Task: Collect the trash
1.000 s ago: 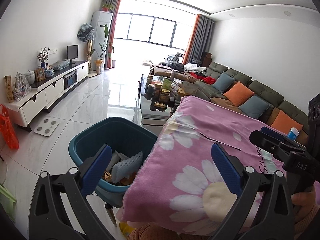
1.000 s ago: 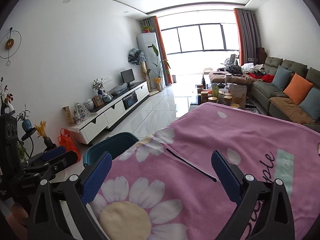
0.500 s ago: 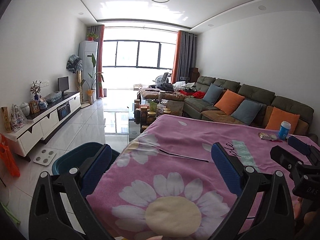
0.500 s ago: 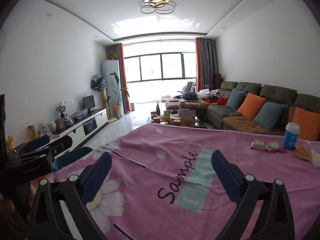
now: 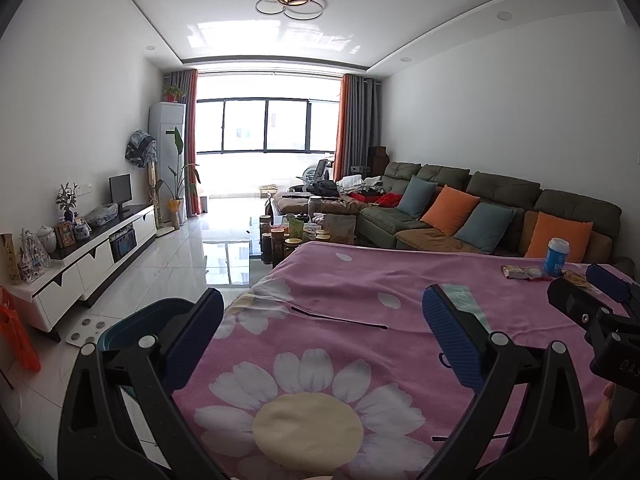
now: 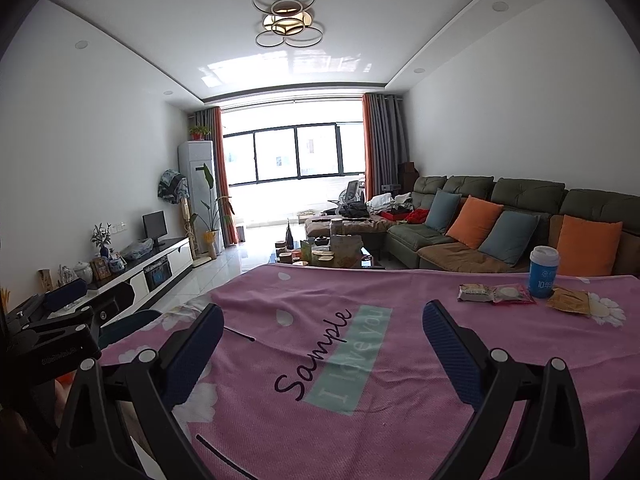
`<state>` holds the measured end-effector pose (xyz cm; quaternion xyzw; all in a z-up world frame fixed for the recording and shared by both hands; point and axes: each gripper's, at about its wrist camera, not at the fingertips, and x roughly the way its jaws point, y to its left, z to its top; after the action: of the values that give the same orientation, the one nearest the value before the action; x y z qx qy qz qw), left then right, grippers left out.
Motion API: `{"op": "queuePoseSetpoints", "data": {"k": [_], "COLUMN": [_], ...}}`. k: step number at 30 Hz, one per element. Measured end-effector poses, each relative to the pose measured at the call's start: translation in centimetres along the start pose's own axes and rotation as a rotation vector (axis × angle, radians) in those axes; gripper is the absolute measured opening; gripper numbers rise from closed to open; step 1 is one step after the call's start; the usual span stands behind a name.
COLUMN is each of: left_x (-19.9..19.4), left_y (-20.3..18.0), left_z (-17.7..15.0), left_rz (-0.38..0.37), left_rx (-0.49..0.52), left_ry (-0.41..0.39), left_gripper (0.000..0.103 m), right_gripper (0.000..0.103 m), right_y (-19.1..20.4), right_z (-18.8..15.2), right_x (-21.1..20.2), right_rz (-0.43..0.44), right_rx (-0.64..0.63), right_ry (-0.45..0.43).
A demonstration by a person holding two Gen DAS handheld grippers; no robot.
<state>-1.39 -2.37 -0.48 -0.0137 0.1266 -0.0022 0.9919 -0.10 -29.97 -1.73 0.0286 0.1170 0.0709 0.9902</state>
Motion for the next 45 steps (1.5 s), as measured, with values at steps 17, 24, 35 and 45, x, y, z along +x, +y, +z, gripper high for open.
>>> {"op": "queuePoseSetpoints", "data": {"k": [17, 24, 35, 45], "left_x": [-1.2, -1.2, -1.2, -1.2], "left_y": [-1.3, -1.6, -1.7, -1.8], "left_z": [0.1, 0.1, 0.0, -0.1], "left_rz": [0.000, 0.005, 0.012, 0.014], "left_rx": [0.034, 0.041, 0.043, 0.045], "left_ry": [-0.049, -0.061, -0.066, -0.067], "left_gripper": [0.098, 0.098, 0.098, 0.098], "right_gripper": [0.096, 0.096, 0.096, 0.096], "right_y": [-1.1, -1.1, -1.1, -1.2], "right_z": [0.3, 0.3, 0.3, 0.3], "right_x": [-1.6, -1.6, -1.8, -1.9], "right_rz": [-0.036, -0.040, -0.048, -0.052], "right_rx": [0.026, 0.021, 0.024, 0.031], "right_ry": [-0.042, -0.044, -0.043, -0.042]}}
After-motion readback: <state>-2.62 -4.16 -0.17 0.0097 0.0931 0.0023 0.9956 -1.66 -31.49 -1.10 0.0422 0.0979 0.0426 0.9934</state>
